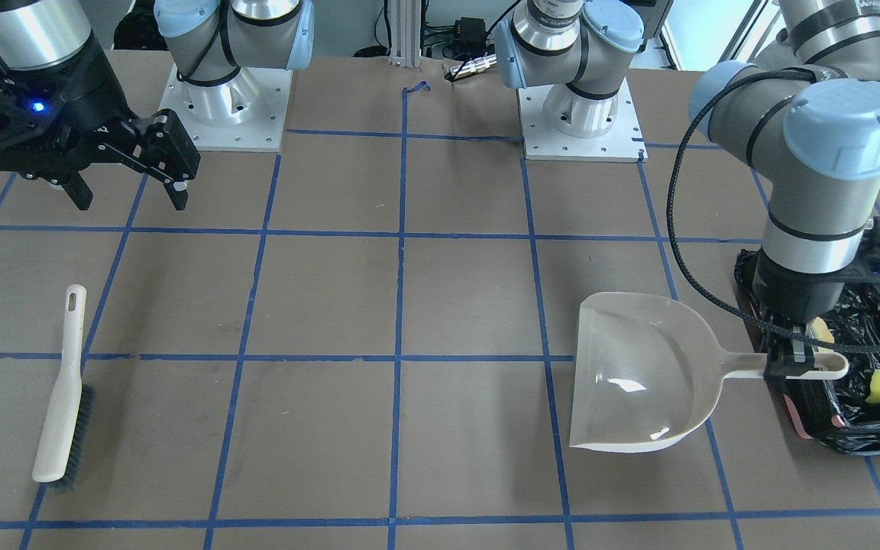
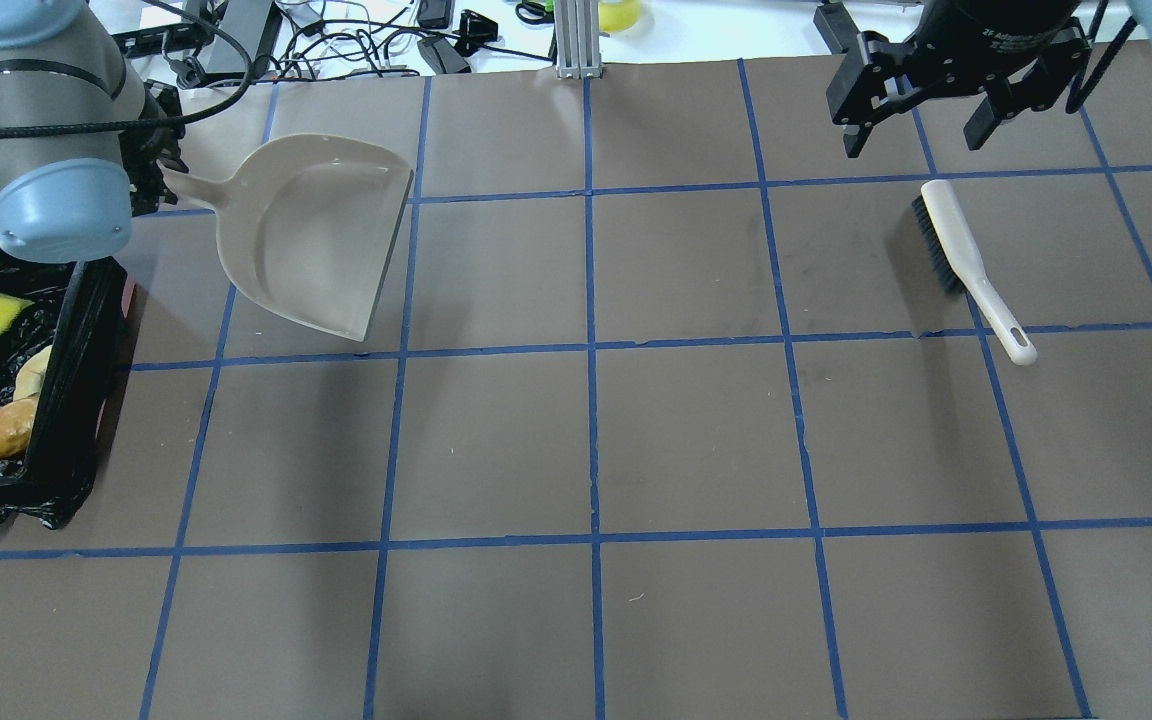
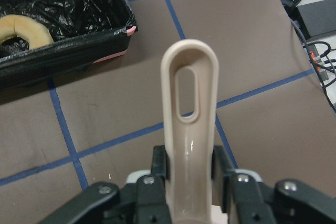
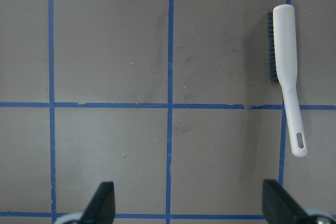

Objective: Sweep and dump trash into bin
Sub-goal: 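Bring the emptied dustpan back down onto the table with the left gripper, then set the dustpan flat on the table with the left gripper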

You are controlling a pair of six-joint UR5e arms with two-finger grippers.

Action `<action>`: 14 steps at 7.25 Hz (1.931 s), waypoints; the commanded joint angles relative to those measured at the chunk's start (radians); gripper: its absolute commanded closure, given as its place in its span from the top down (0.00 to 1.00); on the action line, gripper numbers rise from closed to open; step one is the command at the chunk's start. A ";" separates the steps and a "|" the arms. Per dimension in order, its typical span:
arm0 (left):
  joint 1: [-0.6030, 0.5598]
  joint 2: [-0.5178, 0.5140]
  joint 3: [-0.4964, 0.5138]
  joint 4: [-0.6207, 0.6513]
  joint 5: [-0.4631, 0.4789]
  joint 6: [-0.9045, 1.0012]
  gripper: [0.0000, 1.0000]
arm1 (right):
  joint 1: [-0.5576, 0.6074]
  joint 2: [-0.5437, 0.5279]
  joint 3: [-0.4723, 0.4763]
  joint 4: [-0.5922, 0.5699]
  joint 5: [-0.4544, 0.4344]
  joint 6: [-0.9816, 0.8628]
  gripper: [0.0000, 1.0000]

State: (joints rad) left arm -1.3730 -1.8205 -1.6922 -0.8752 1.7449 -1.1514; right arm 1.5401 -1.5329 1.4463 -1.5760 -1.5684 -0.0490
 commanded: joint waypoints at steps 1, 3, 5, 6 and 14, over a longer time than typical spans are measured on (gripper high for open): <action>-0.006 -0.064 0.002 -0.007 -0.061 -0.094 0.00 | 0.000 -0.001 0.000 0.001 0.001 0.000 1.00; -0.006 -0.124 0.043 -0.005 -0.064 -0.122 0.00 | 0.000 -0.001 0.000 0.001 0.001 0.000 1.00; -0.006 -0.199 0.100 -0.005 -0.064 -0.131 0.00 | 0.000 -0.001 -0.001 0.001 0.001 0.000 1.00; -0.006 -0.233 0.114 -0.005 -0.064 -0.137 0.00 | 0.000 -0.001 -0.001 0.001 0.001 0.001 1.00; -0.006 -0.306 0.134 -0.007 -0.102 -0.214 0.00 | 0.000 -0.003 0.000 0.001 0.001 0.001 1.00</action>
State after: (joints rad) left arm -1.3790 -2.1301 -1.5518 -0.8815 1.6427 -1.3671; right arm 1.5401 -1.5350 1.4465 -1.5754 -1.5677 -0.0475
